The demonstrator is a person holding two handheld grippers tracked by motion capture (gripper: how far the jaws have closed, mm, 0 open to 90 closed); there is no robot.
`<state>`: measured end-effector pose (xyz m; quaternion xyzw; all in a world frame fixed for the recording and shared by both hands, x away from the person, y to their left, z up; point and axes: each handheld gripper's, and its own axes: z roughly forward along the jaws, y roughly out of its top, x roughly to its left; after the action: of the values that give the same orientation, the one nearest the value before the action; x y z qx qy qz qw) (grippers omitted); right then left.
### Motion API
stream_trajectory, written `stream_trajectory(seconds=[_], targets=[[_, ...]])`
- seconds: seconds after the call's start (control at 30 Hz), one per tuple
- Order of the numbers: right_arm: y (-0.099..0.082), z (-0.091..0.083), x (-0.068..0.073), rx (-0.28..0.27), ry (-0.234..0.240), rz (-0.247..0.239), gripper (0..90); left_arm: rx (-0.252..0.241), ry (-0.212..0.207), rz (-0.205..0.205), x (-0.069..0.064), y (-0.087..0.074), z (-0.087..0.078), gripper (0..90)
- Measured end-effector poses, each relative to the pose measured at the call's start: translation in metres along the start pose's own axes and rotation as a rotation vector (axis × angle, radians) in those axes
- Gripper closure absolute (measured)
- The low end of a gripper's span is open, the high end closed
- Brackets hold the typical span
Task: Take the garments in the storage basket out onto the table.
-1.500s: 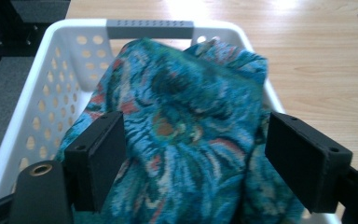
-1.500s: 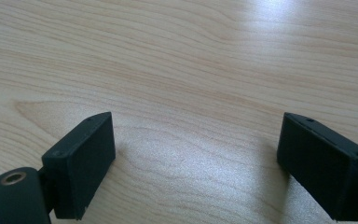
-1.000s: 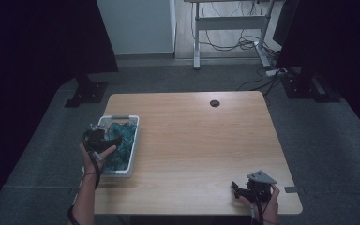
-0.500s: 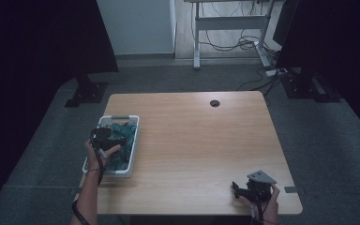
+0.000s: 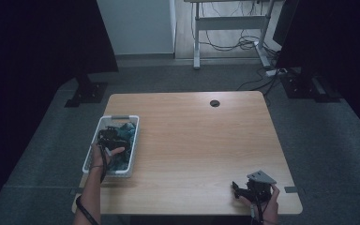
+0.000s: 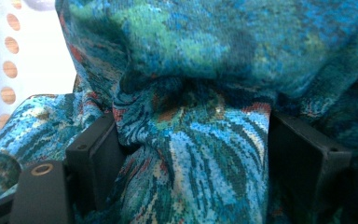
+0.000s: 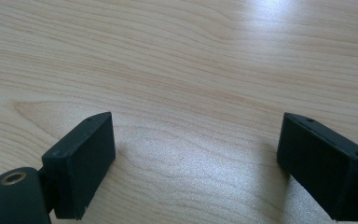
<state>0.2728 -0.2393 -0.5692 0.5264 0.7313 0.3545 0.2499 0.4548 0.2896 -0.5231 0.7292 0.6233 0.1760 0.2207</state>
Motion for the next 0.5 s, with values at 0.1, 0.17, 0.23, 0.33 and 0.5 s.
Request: stream_trajectory(seconds=[0.1,0.17,0.23,0.33,0.5], targets=[[0.0001,0.0001,-0.0001,0.0,0.0,0.0,10.9,0.004,0.022,0.03,-0.0019,0.0,0.0018,22.4],[0.0001,0.0001,-0.0001,0.0,0.0,0.0,10.8,0.014,0.036,0.04,-0.0033,0.0008,0.0022,23.3],[0.0,0.0001,0.0,0.0,0.0,0.0,10.8,0.021,0.051,0.04,-0.0038,0.0016,0.0017,26.3],[0.0,0.0,0.0,-0.001,-0.001,0.0,10.8,0.027,0.066,0.037,-0.0042,0.0026,0.0014,30.9],[-0.0001,0.0001,0.0,-0.002,-0.002,0.001,10.9,0.036,0.089,0.039,-0.0058,0.0047,0.0,39.4]])
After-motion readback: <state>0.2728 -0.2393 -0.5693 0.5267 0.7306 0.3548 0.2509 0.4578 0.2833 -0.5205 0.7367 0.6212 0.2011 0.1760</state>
